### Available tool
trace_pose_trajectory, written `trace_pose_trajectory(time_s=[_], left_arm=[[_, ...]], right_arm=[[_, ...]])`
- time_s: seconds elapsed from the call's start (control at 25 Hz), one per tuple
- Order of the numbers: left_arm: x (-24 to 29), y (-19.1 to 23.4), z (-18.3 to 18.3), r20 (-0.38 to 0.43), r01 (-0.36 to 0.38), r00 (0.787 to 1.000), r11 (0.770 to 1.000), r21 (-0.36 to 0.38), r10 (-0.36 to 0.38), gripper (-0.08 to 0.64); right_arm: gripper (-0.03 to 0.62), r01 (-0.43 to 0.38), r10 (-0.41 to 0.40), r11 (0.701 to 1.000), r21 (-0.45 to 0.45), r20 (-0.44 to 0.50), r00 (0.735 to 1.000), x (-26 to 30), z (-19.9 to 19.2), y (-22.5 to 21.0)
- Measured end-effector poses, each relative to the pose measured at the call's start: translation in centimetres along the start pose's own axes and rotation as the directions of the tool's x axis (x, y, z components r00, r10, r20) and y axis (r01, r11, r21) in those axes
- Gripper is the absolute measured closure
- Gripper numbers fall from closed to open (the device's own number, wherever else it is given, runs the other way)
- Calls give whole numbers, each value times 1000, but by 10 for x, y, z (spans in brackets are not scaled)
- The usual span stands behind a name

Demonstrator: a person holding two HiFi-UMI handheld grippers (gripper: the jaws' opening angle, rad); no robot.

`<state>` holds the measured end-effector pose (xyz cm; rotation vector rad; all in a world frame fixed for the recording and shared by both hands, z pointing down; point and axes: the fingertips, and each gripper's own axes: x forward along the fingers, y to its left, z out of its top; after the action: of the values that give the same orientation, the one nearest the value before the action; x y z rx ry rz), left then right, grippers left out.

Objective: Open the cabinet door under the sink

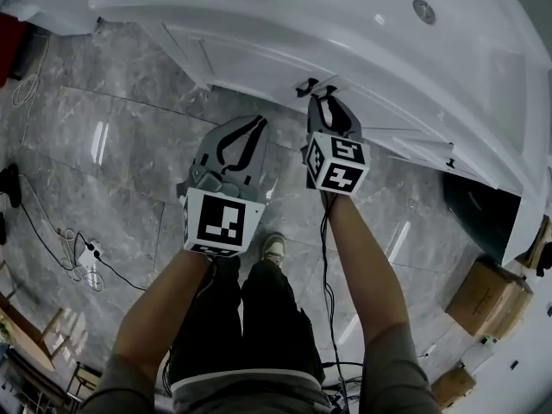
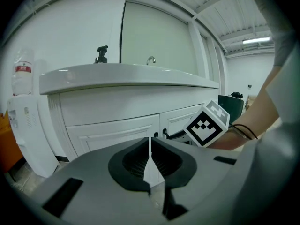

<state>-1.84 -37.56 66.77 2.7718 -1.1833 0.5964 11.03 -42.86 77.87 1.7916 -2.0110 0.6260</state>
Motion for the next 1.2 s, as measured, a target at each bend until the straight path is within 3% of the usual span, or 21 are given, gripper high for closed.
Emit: trace_pose_trajectory(time_s=[0.12,0.36,0.52,0.64,0.8,1.2], left_arm=[[3,1,-9,-6,8,1000,1000,-11,-8,531],[4,0,-16,-18,20,1000,999,-32,-20,532],[3,-1,-20,-32,26,999,999,-29,-27,532],[2,-5,-25,-42,32,999,999,-34,-33,531],[-5,-22,-19,14,80,997,995,-63,-79,532],[-20,-106,-32,27,230,973,970,-75,-229,532]], right_arm=[[463,34,-34,999,6,24,999,8,3,0],[532,137,-137,990,17,50,989,7,6,-5],[537,155,-156,988,19,62,986,3,4,-3],[537,142,-142,990,7,62,988,-6,-3,2],[537,111,-111,994,-3,70,991,-31,-20,13],[538,-23,32,995,-93,98,995,-86,-57,28]])
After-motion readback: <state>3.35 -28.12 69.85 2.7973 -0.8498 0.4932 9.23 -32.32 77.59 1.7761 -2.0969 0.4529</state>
